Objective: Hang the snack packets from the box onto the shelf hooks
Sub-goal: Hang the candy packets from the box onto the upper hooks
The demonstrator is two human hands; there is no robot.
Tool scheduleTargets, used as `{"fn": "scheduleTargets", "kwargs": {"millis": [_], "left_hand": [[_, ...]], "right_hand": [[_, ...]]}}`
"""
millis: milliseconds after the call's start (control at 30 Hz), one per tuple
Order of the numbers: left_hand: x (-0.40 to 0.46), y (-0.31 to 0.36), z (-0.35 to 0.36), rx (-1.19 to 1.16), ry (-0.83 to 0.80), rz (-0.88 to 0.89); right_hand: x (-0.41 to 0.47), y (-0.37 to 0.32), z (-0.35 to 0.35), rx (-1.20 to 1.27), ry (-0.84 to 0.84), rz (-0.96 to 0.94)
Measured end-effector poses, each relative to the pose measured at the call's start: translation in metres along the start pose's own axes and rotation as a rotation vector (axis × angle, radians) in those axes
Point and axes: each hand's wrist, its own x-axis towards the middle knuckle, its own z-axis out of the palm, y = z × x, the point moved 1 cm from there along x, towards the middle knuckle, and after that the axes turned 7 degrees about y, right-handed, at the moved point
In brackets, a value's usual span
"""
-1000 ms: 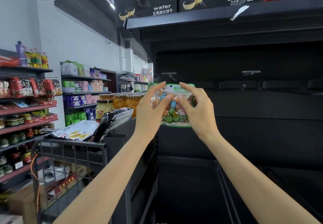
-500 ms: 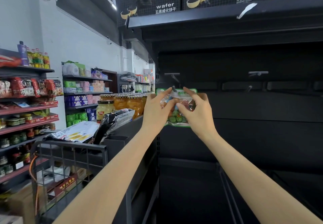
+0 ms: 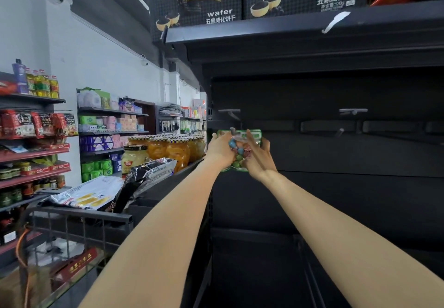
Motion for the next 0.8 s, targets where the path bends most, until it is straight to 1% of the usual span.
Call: {"fn": "scheduleTargets", "kwargs": {"millis": [67,133,233,267,333,400,433,467,533,600,700,800], "left_hand": [[0.005,-0.002,0.003,-0.014,-0.027,-0.007],[0.008,-0.003,0.006,-0.053,-0.019,-0.011],[0.004,0.001,0.007,-0.067,-0.004,0.048],[0.002,0.001,0.008,-0.081,0.011,0.064],[-0.002,0.002,0.008,-0.153,0.057,0.031],[-0.008,0.003,0.005,-0.289,0.151,-0.073],[-0.014,0.004,0.002,-0.349,0.199,-0.134],[-0.022,0.006,-0.002,-0.372,0.225,-0.174],[-0.039,0.007,-0.010,-0.386,0.260,-0.198],[-0.056,0.006,-0.019,-0.410,0.330,-0.191],[-0.089,0.002,-0.037,-0.361,0.411,-0.185],[-0.133,0.001,-0.057,-0.320,0.444,-0.159]], "right_hand": [[0.007,0.005,0.006,0.015,0.006,-0.022],[0.016,0.013,0.010,-0.012,0.082,-0.038],[0.022,0.019,0.013,0.104,0.119,0.001],[0.022,0.019,0.012,0.111,0.100,0.001],[0.018,0.017,0.011,0.066,0.094,-0.040],[0.006,0.009,0.002,-0.012,0.074,-0.055],[0.001,0.007,-0.001,-0.017,0.087,-0.076],[-0.006,0.003,-0.007,-0.016,0.135,-0.138],[-0.018,-0.003,-0.015,0.086,0.204,-0.221],[-0.030,-0.010,-0.019,0.202,0.237,-0.222],[-0.051,-0.029,-0.024,0.350,0.170,-0.184],[-0.081,-0.049,-0.031,0.489,0.065,-0.194]]}}
